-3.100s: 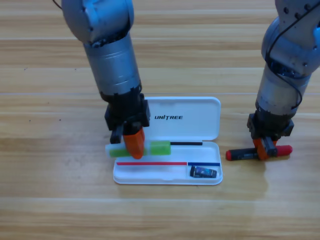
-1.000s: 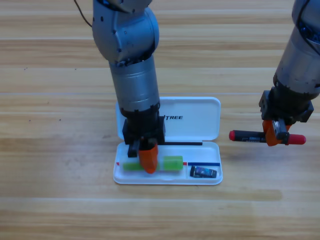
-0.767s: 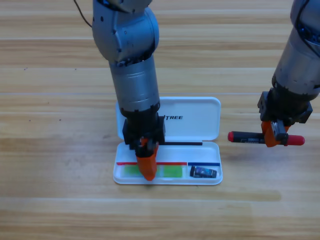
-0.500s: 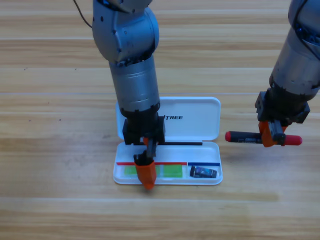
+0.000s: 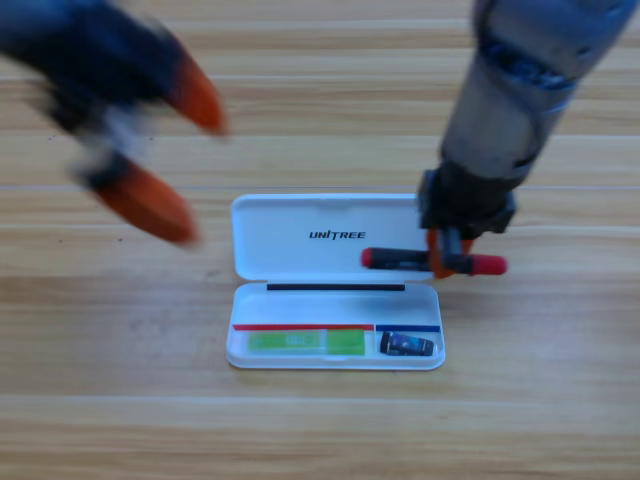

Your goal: Clean up eraser and pencils

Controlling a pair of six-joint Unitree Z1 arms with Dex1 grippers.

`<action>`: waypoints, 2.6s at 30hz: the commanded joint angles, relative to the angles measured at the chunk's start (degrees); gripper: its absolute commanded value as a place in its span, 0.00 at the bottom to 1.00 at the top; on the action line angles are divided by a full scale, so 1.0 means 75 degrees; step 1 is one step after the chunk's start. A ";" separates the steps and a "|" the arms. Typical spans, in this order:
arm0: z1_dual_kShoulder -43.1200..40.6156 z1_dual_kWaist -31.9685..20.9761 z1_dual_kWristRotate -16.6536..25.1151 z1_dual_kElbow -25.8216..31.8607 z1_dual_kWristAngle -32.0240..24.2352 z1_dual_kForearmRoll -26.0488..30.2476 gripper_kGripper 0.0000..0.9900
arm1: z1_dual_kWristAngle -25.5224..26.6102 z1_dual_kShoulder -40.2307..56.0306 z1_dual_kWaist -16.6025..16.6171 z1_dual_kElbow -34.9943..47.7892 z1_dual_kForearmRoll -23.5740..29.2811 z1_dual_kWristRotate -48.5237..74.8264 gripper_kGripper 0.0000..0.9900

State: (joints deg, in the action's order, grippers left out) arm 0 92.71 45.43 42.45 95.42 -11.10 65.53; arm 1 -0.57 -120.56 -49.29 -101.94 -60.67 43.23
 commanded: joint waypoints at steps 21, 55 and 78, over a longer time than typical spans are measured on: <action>-0.4604 -0.0139 -0.1640 -0.2235 0.1281 -0.0803 1.00 | -0.0112 -0.2301 -0.0682 -0.1877 -0.0230 -0.0502 0.00; -0.1440 -0.0479 -0.1476 -0.0876 0.2078 -0.3065 1.00 | 0.3474 0.3992 -0.0811 0.2060 0.0813 -0.1228 0.98; 0.1419 -0.4404 -0.0445 -0.1004 -0.2258 -0.5245 0.99 | 0.3744 0.5574 -0.0811 0.3033 0.1481 -0.1404 0.99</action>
State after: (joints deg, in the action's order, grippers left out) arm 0 97.66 19.85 36.50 88.93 -21.58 26.08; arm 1 26.83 -80.87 -56.20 -81.67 -50.58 32.90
